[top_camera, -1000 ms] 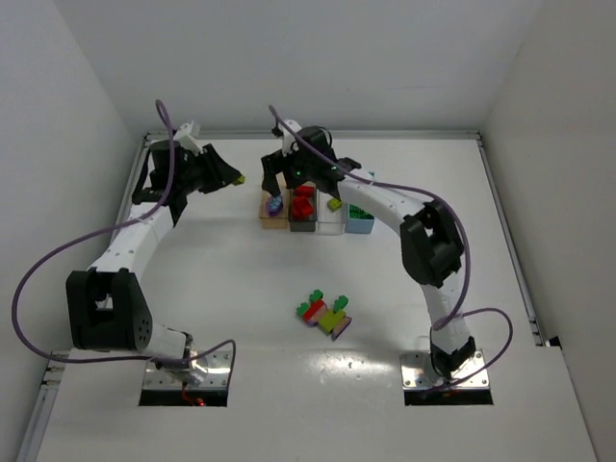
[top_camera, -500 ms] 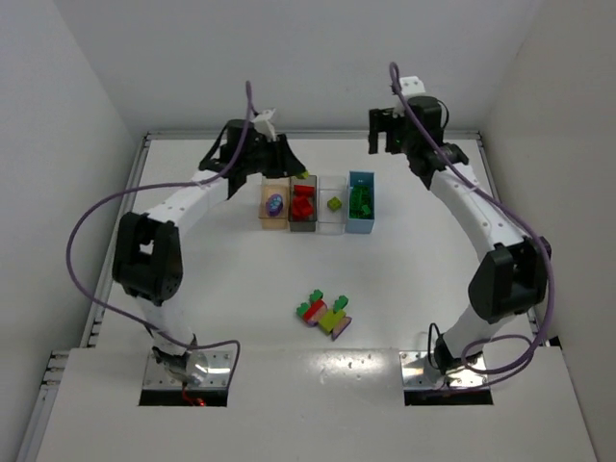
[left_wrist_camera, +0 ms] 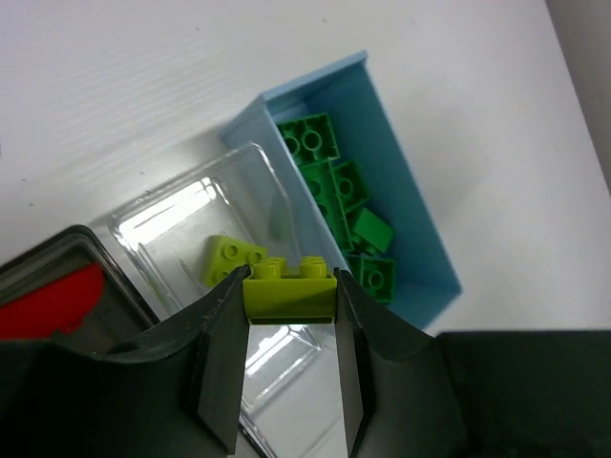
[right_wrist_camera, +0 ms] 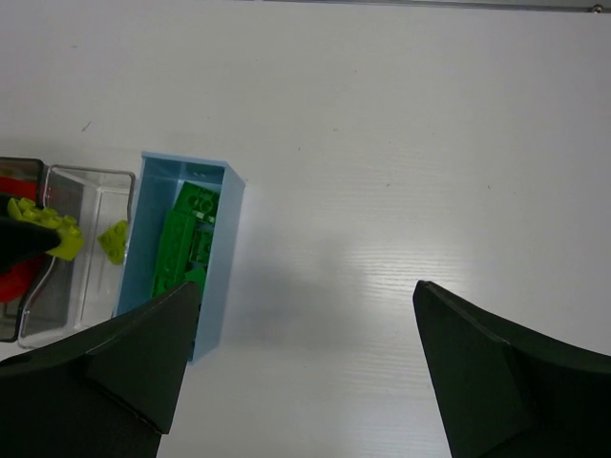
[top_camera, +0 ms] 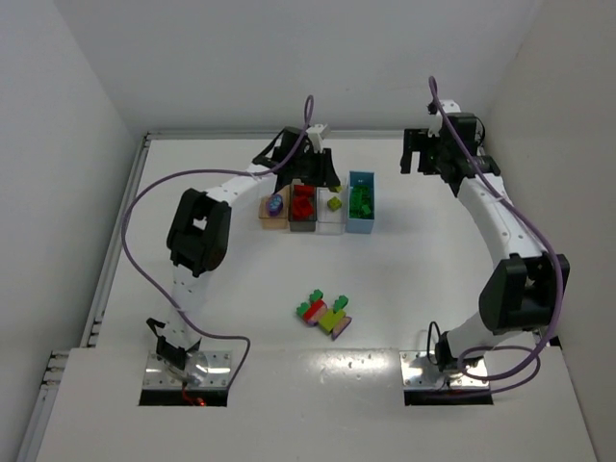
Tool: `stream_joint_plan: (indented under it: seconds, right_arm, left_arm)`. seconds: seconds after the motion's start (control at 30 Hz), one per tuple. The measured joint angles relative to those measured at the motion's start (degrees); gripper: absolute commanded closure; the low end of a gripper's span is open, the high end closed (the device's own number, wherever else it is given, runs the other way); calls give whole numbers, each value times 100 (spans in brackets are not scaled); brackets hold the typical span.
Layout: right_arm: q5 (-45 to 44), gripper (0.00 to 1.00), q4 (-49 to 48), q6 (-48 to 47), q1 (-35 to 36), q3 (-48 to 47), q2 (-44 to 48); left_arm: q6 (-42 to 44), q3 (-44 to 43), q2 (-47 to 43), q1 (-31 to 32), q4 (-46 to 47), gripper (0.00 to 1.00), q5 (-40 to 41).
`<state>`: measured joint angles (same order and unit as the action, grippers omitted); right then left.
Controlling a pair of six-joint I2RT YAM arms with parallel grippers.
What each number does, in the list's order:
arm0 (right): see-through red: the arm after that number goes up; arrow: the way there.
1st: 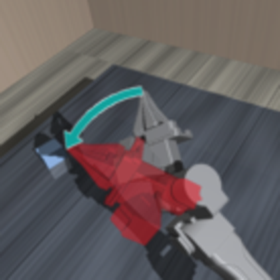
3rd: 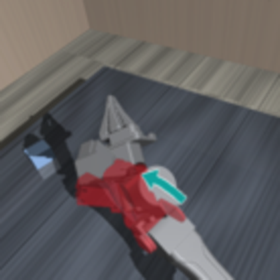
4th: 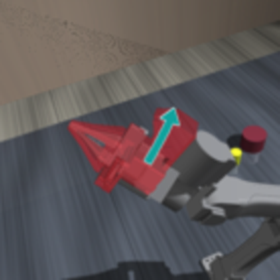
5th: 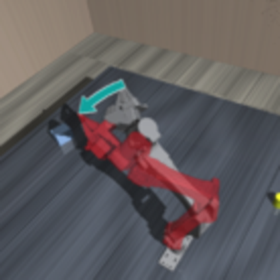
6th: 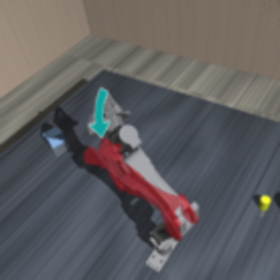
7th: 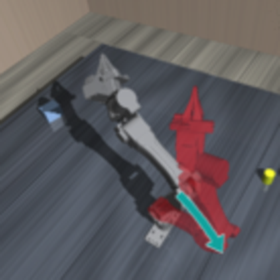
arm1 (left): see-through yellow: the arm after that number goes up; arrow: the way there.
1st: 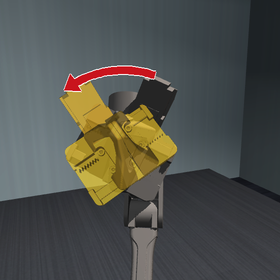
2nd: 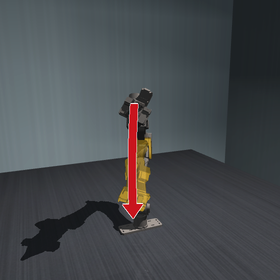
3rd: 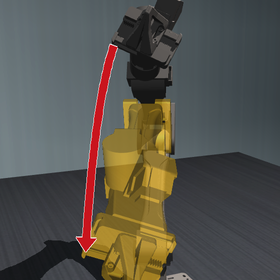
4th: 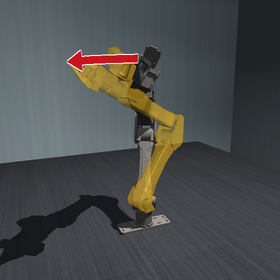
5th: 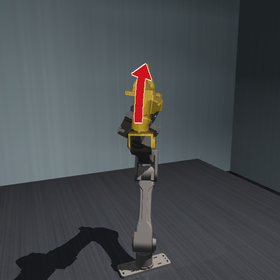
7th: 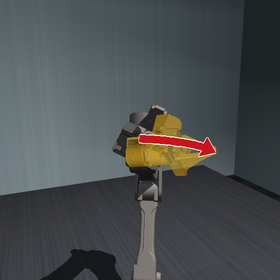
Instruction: Sort the legos into containers by color
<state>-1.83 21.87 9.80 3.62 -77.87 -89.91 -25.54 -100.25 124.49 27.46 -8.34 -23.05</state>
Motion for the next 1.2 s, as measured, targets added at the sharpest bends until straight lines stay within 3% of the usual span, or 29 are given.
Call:
stream_joint_plan:
  seconds: [0.07, 0.1, 0.17, 0.37, 0.47, 0.57, 0.73, 0.83, 1.03, 1.2]
  right_arm:
    - [76, 6, 13, 9, -66, 0, 70]
    - [109, 6, 20, 11, -98, 0, 94]
    - [221, 6, 50, 4, -140, 0, 107]
    - [901, 6, 286, -315, -232, 0, 101]
    - [1294, 6, 402, -562, -232, 0, 90]
    - [1779, 13, 573, -1014, -221, 7, 90]
    - [2796, 16, 1139, -2883, -68, 605, 352]
    - [3195, 17, 1932, -4280, 282, 1193, 811]
    - [3493, 17, 3099, -6415, 1165, 1528, 1261]
    - [3421, 23, 3268, -7796, 1823, 2490, 1902]
  left_arm:
    - [9, -120, 125, 22, -35, 66, 122]
    - [9, -164, 170, 20, -66, 56, 184]
    - [39, -247, 234, 24, -105, 48, 256]
    - [140, -354, 313, 26, -197, 38, 345]
    - [199, -354, 313, 26, -216, 38, 356]
    - [251, -354, 264, 24, -291, 38, 321]
    - [238, -304, -358, -103, -457, 36, 33]
    - [337, -76, -1285, -334, -505, 36, -251]
    - [1038, 693, -3167, -999, -922, 38, -907]
    - [1547, 1891, -3943, -1565, -1589, 38, -1259]
